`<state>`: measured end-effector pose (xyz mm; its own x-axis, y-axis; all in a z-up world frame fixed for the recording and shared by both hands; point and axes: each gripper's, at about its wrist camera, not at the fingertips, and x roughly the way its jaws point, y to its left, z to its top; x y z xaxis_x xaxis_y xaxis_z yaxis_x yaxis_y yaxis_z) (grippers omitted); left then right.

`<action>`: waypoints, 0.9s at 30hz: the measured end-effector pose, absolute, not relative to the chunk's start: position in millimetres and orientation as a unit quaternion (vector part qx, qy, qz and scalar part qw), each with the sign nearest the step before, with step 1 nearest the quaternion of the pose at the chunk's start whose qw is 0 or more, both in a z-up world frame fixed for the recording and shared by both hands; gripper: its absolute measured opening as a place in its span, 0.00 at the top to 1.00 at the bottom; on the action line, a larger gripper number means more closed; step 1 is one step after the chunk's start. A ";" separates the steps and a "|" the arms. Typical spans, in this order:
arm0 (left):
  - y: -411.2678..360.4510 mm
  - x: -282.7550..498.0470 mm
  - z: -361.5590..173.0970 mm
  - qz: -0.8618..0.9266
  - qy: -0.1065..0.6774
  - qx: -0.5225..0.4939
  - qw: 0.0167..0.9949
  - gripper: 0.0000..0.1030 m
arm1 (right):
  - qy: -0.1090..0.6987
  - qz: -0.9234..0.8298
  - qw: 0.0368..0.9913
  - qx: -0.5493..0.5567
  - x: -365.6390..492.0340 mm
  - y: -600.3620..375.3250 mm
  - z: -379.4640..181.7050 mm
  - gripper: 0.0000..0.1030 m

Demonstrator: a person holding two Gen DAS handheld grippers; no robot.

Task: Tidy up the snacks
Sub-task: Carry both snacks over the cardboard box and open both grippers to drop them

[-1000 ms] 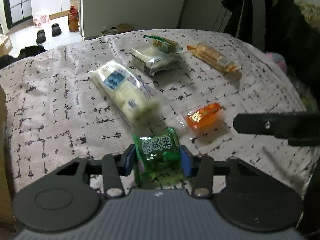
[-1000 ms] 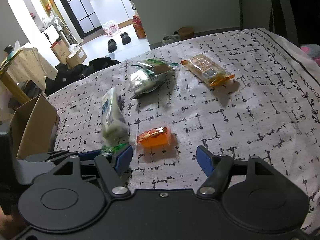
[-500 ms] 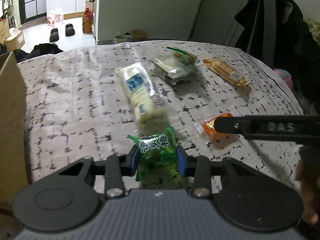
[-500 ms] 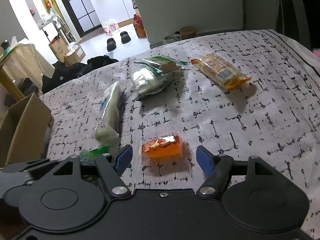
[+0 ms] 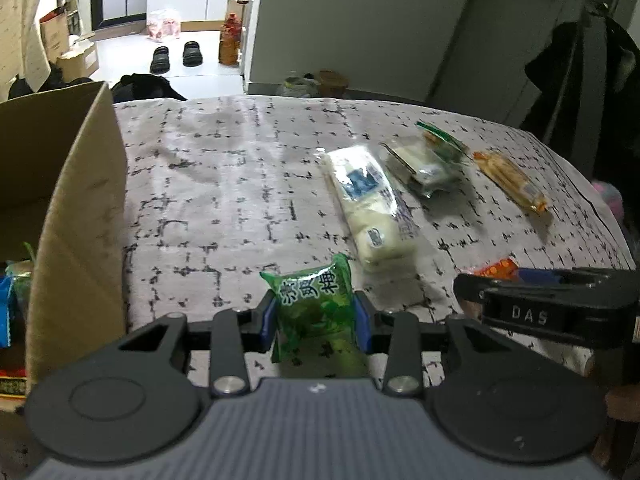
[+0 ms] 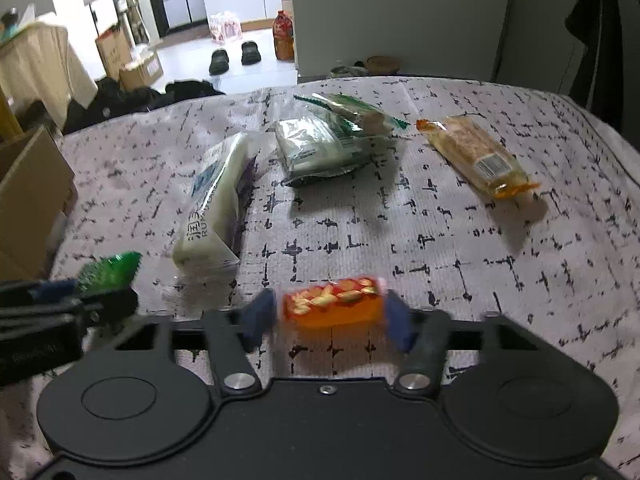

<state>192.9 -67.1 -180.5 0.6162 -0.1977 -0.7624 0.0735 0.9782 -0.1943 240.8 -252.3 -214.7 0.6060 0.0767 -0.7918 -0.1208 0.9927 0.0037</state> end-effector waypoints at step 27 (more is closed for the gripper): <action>-26.6 172.9 -93.7 -0.038 0.378 -0.100 0.920 0.63 | 0.370 0.132 0.919 0.035 224.4 -225.5 -136.5 0.52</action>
